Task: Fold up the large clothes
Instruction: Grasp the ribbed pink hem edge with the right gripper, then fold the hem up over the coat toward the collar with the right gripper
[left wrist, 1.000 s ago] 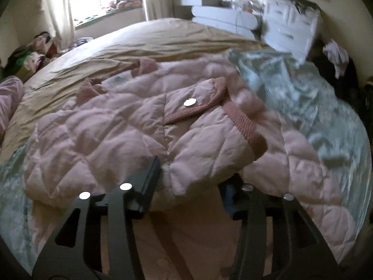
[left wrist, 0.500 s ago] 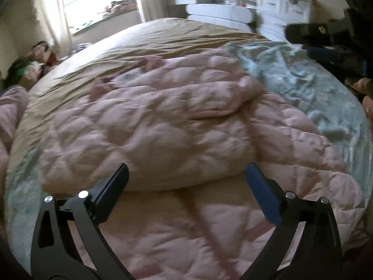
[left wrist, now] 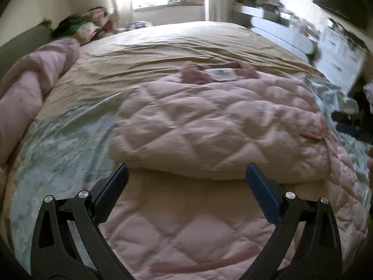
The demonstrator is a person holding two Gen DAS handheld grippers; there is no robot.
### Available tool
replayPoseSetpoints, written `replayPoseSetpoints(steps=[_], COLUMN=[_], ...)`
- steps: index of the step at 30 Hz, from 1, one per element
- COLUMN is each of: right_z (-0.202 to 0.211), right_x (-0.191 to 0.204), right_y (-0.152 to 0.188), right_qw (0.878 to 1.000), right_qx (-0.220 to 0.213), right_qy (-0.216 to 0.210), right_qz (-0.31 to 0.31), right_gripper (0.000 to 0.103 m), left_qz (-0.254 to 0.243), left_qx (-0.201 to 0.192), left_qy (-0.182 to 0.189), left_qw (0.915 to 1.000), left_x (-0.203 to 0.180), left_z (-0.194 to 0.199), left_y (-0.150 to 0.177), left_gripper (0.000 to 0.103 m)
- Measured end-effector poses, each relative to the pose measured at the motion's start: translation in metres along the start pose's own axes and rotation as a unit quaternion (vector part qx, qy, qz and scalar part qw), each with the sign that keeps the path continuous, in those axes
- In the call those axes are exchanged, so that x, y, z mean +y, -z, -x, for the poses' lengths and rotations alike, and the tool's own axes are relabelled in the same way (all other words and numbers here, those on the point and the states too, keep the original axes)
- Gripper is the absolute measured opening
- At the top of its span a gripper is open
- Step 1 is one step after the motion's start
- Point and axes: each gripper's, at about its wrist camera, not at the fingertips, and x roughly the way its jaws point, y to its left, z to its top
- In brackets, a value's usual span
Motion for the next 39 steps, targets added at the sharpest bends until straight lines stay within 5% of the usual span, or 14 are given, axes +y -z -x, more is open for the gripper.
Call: replayPoseSetpoints(steps=[12,17,23,30,39], right_z=[-0.047,-0.043,-0.007,0.023,-0.009], right_x=[-0.008,-0.008,0.034,0.082,0.071], right_y=[0.004,-0.001,-0.037,-0.076,-0.078], right_qw=[0.997,0.999,0.996,0.975,0.965], right_qx=[0.022,-0.004,-0.059,-0.121,-0.104], right_qy=[-0.004,-0.003,0.010,0.065,0.129], right_qz=[-0.069,-0.054,0.059,0.176,0.204], right_gripper=[0.047,0.011,0.010,0.010,0.010], left_qz=[0.061,0.073,0.085,0.064,0.044], left_qx=[-0.009,-0.006,-0.009,-0.020,-0.014], left_qy=[-0.010,-0.010,-0.012,-0.015,-0.024], left_qw=[0.9981,0.9972,0.9963,0.9976,0.9986], left_x=[0.065,0.073,0.074,0.058,0.049], left_z=[0.003,-0.003,-0.008,-0.005,-0.027], left_y=[0.002,0.003,-0.006,-0.028,-0.045], left_gripper=[0.094,0.094,0.094,0.094,0.094])
